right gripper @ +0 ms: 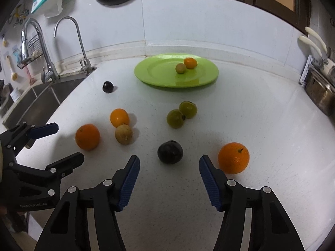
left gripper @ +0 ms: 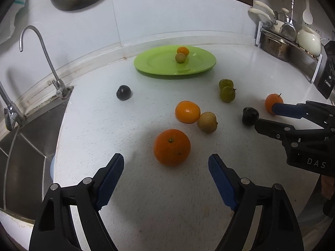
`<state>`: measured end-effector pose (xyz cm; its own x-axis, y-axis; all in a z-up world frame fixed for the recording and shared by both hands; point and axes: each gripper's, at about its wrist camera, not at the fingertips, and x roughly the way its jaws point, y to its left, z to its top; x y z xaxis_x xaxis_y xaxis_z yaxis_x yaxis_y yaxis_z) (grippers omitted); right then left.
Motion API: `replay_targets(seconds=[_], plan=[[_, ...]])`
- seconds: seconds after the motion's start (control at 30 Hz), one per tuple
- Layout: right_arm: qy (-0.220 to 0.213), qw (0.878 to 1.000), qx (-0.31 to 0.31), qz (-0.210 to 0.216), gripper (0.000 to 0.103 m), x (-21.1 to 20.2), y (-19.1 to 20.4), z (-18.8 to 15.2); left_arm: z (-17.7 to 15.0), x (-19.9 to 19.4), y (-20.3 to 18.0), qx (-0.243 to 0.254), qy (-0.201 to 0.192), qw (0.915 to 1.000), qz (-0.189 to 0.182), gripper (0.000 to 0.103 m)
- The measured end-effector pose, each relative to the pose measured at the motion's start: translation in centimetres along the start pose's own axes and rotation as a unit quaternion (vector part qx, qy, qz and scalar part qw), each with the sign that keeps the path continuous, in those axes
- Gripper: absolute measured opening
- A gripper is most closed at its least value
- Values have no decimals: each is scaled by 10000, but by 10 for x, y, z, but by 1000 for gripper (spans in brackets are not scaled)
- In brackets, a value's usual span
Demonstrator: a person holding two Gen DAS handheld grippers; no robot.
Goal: Organize fruits
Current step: 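Grasp the large orange with the left tool while the right tool grasps a plum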
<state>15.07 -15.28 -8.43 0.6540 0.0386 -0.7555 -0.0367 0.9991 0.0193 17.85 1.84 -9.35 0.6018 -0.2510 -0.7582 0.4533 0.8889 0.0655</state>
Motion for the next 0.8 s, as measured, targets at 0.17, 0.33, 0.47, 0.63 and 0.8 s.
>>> replay_targets(seconds=[0.17, 0.33, 0.47, 0.63, 0.8], plan=[[77, 9999, 38, 58, 52, 9, -4, 2, 3, 9, 0, -8, 72, 10000, -30, 76], [110, 9998, 55, 133, 51, 16, -6, 5, 5, 18, 1, -122, 213, 9997, -88, 69], [156, 9996, 55, 215, 47, 20, -7, 6, 7, 21, 3, -214, 255, 9994, -118, 63], [231, 9993, 87, 290, 46, 26, -9, 7, 11, 24, 5, -319, 253, 9990, -162, 53], [296, 9988, 127, 370, 41, 30, -11, 7, 12, 27, 5, -360, 287, 9986, -244, 43]])
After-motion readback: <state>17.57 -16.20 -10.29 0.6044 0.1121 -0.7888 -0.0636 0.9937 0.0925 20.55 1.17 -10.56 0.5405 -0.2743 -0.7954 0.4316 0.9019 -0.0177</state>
